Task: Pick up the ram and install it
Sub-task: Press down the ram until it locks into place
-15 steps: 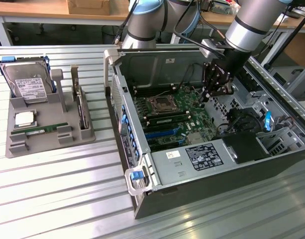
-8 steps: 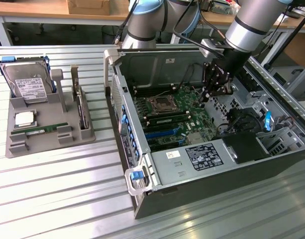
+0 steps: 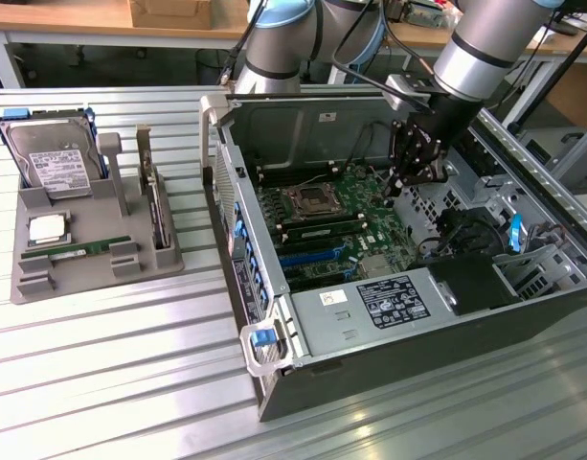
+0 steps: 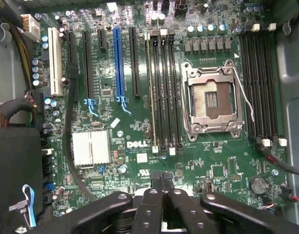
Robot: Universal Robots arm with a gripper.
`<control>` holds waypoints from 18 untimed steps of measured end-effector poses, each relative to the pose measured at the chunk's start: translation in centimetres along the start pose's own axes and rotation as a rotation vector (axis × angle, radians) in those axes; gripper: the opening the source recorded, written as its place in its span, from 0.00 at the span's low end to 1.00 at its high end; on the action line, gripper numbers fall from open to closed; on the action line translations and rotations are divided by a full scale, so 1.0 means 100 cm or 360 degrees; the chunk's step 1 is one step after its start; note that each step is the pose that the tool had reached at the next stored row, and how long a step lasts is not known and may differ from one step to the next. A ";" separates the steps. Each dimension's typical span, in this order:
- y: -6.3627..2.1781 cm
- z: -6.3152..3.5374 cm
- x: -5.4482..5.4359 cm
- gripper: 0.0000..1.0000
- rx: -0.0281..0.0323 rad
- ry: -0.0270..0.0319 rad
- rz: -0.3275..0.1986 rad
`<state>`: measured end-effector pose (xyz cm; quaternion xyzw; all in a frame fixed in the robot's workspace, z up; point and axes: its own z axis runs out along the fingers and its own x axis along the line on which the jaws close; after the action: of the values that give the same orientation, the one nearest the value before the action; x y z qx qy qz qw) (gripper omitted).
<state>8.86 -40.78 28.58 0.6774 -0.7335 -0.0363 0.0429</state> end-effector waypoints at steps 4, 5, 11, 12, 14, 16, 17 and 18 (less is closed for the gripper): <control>0.0000 0.0003 0.000 0.11 -0.00001 -0.00011 0.0011; -0.0001 0.0005 0.000 0.11 -0.00002 -0.00015 0.0014; -0.0001 0.0011 0.000 0.11 -0.00005 -0.00043 0.0039; -0.0001 0.0012 0.000 0.11 -0.00006 -0.00057 0.0049; -0.0001 0.0013 0.000 0.11 -0.00009 -0.00075 0.0066; -0.0002 0.0016 0.000 0.11 -0.00013 -0.00101 0.0090; -0.0002 0.0016 0.000 0.11 -0.00014 -0.00113 0.0101; -0.0002 0.0017 0.000 0.11 -0.00016 -0.00126 0.0113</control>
<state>8.87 -40.78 28.41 0.6507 -0.7572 -0.0378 0.0416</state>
